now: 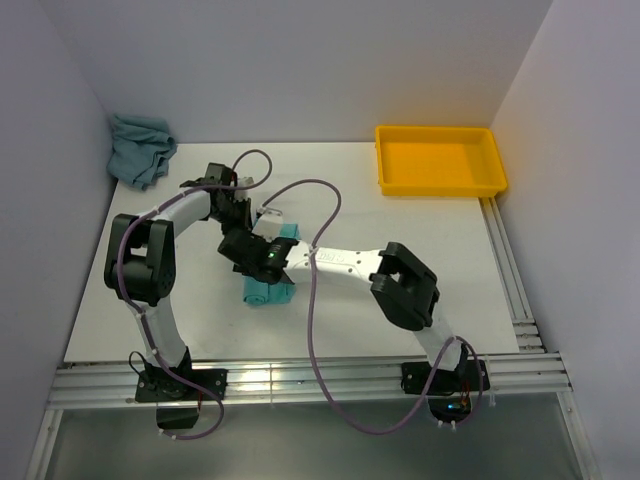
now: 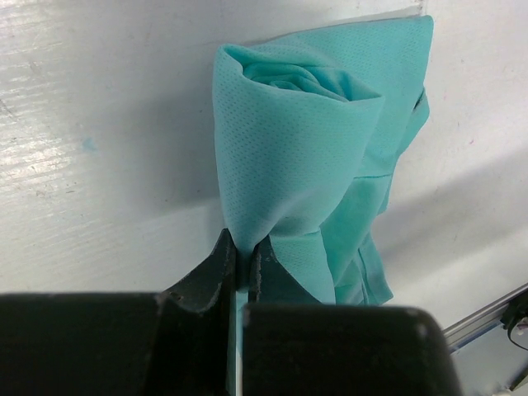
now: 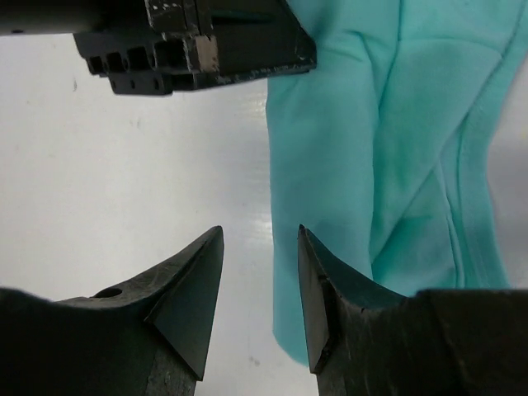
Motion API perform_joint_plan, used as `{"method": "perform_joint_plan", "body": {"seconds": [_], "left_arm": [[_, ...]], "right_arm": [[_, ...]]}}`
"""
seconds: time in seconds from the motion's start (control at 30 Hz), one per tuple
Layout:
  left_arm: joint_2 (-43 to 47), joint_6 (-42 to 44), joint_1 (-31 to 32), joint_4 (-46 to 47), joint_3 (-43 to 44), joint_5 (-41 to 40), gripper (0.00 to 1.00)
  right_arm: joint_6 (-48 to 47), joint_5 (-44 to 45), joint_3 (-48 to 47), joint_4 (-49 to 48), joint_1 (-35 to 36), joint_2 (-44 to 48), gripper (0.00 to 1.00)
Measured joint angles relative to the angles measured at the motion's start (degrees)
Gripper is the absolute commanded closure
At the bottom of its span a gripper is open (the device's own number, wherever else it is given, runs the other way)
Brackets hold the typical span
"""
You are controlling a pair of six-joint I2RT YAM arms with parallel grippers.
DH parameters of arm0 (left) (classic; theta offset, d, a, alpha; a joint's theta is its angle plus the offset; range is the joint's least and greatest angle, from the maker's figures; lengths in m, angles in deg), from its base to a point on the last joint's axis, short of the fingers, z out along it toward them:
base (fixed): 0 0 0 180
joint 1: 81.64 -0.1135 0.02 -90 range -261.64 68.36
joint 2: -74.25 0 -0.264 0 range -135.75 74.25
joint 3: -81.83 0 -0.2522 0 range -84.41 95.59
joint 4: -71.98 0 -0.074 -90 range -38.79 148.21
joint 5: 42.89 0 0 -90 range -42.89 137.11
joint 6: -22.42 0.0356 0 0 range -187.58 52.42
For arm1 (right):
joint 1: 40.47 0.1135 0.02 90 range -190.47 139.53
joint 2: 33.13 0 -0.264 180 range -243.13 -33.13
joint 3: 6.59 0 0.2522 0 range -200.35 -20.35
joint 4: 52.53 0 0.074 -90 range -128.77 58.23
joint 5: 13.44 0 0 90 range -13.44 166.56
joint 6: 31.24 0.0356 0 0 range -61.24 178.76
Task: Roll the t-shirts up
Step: Roll the tshirt
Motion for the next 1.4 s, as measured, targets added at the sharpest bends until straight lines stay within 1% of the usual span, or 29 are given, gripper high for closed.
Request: {"method": "perform_joint_plan", "body": {"seconds": [0.17, 0.3, 0.63, 0.93, 0.97, 1.0, 1.1, 1.2, 1.23, 1.3, 1.37, 1.4], "left_arm": [[0.00, 0.00, 0.31, -0.37, 0.31, -0.48, 1.00], [0.00, -0.02, 0.39, -0.46, 0.39, -0.48, 0.98], [0.00, -0.04, 0.50, -0.57, 0.44, -0.42, 0.85], [-0.20, -0.26, 0.50, -1.60, 1.31, 0.35, 0.77], [-0.33, -0.28, 0.50, -1.64, 1.44, 0.52, 0.76], [-0.44, -0.31, 0.50, -1.70, 1.55, 0.66, 0.75], [-0.61, -0.31, 0.50, -1.92, 1.79, 1.01, 0.73], [-0.72, -0.31, 0.50, -2.19, 2.14, 1.31, 0.68], [-0.85, -0.33, 0.50, -2.36, 2.32, 1.55, 0.67], [-1.25, -0.33, 0.50, -2.49, 2.80, 2.08, 0.61], [-1.42, -0.42, 0.50, -2.38, 2.97, 2.80, 0.55], [-1.42, -0.33, 0.50, -2.29, 2.97, 3.08, 0.49]], "right_arm": [[-1.84, 1.70, -7.56, 5.40, 0.02, -6.99, 0.52], [-2.10, 3.02, -11.43, 10.05, 0.15, -11.41, 0.49], [-2.10, 5.31, -17.44, 16.92, 1.79, -15.10, 0.42], [-2.05, 5.84, -19.21, 21.75, 3.02, -17.07, 0.41], [-2.08, 5.88, -19.34, 21.86, 3.06, -17.18, 0.43], [-2.08, 5.92, -19.39, 21.97, 3.08, -17.22, 0.46], [-2.10, 5.97, -19.39, 22.36, 3.08, -17.27, 0.51], [-2.27, 5.95, -18.88, 21.99, 3.08, -17.16, 0.67], [-2.43, 5.95, -18.14, 21.27, 3.08, -16.81, 0.75], [-2.60, 5.62, -15.58, 18.99, 3.02, -15.12, 0.83], [-2.71, 4.35, -11.17, 14.86, 2.60, -12.63, 0.85], [-2.73, 3.37, -8.41, 12.35, 2.32, -11.04, 0.86]]}}
